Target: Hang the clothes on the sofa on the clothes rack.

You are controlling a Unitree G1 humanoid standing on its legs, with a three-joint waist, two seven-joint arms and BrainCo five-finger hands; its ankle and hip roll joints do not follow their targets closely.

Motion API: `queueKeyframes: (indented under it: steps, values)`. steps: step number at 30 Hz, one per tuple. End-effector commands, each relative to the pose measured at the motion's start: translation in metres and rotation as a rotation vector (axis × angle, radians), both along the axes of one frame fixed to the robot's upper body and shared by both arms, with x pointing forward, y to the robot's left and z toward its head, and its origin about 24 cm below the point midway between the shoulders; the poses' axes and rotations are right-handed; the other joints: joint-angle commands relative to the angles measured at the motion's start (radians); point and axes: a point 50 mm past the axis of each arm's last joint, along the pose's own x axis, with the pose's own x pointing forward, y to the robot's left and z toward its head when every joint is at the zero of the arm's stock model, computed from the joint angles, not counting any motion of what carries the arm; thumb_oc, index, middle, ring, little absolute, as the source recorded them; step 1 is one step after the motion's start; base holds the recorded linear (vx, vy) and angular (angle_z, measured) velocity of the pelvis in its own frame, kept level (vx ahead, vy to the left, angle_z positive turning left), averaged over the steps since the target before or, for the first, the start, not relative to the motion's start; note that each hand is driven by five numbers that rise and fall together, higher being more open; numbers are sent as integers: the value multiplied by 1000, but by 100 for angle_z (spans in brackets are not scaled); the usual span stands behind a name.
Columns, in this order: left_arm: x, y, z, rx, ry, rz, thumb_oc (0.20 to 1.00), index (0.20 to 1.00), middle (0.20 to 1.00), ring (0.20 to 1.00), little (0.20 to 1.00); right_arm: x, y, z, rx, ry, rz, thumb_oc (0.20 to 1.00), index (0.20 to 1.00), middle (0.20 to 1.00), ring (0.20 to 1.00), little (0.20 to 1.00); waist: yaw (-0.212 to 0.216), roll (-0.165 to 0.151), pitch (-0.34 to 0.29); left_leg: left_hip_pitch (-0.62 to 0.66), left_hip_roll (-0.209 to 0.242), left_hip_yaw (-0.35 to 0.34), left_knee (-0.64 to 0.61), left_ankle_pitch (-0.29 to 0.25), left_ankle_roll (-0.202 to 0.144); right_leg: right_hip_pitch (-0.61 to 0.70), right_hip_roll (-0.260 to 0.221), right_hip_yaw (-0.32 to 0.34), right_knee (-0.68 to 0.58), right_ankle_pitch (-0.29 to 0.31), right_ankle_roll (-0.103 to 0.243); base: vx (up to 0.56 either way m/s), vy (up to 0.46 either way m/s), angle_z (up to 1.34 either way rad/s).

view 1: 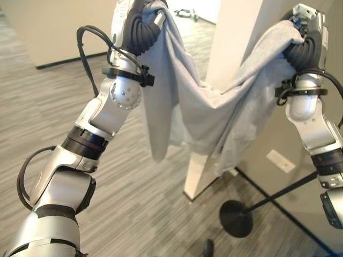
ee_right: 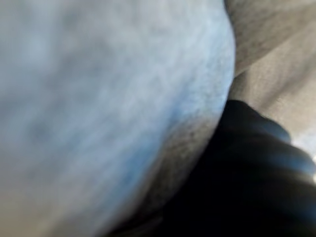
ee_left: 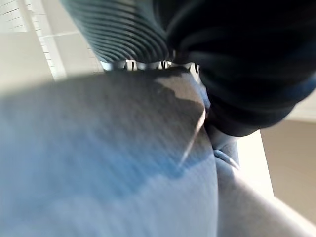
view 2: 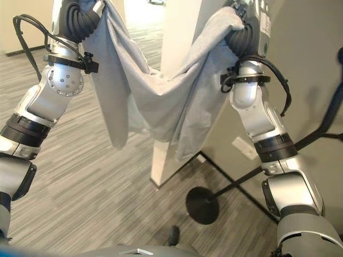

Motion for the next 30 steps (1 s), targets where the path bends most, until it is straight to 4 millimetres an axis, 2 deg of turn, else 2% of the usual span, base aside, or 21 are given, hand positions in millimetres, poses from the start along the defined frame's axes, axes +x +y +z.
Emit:
queueKeyframes:
  steps: [1,9,15,18,19,23,25,27,28,29,30]
  values:
    - [-4,6,27,-41,-108,9,200,200,200,200,200,-8,-2,38,-1,-119,-4,200,200,200,200,200,27,64,-64,5,-21,23,-35,-18,-1,61,-21,-42,14,-153,141,110,172,-14]
    - [-2,3,11,-48,-66,-8,200,200,200,200,200,-7,-4,25,-1,-74,-12,200,200,200,200,200,56,60,-100,43,-30,25,-35,-32,7,105,-52,-41,14,-158,143,70,81,-1]
    - [-2,-1,7,-44,-54,-27,200,200,200,200,200,-6,-7,20,-8,-58,-24,200,200,200,200,200,52,65,-100,65,-36,33,-35,-40,16,112,-64,-35,14,-149,151,31,68,1]
    - [-1,-3,6,-45,-47,-34,200,200,200,200,200,-6,-6,20,-14,-55,-23,200,200,200,200,200,51,70,-95,73,-43,37,-35,-41,22,113,-68,-36,14,-144,153,-2,60,-5]
    - [0,-4,5,-40,-35,-34,200,200,200,200,200,-3,-4,18,-14,-39,-18,200,200,200,200,200,52,70,-82,82,-49,47,-35,-43,33,124,-62,-46,14,-130,141,-52,59,-7]
    - [1,3,5,-50,-24,-18,200,200,200,200,200,1,0,15,-15,-12,-10,200,200,200,200,200,64,79,-40,104,-30,77,-35,-39,41,89,-71,-63,127,-153,139,-80,-58,-28]
    - [2,3,7,-52,-21,-18,200,200,200,200,200,2,3,19,-22,-21,-7,200,200,200,200,200,64,85,-35,101,-14,85,-35,-35,34,98,-101,-65,137,-160,136,-34,-155,-27]
    - [1,3,9,-49,-32,-18,200,200,200,200,200,1,10,26,-38,-45,4,200,200,200,200,200,68,94,-30,90,12,90,-35,-31,26,107,-153,-63,136,-145,139,-36,-213,-1]
    - [1,4,10,-49,-34,-17,200,200,200,200,200,1,10,26,-39,-46,5,200,200,200,200,200,67,95,-29,90,12,91,-35,-32,26,107,-154,-62,135,-144,140,-29,-323,5]
    - [-2,6,13,-51,-50,-14,200,200,200,200,200,1,19,31,-44,-64,26,200,200,200,200,200,88,101,-29,78,36,84,-35,-32,17,123,-217,-65,124,-107,151,-9,-377,-1]
    - [-4,7,17,-55,-65,-12,200,200,200,200,200,1,20,33,-49,-66,25,200,200,200,200,200,96,96,-34,74,49,83,-35,-31,9,134,-240,-61,117,-86,160,7,-542,-7]
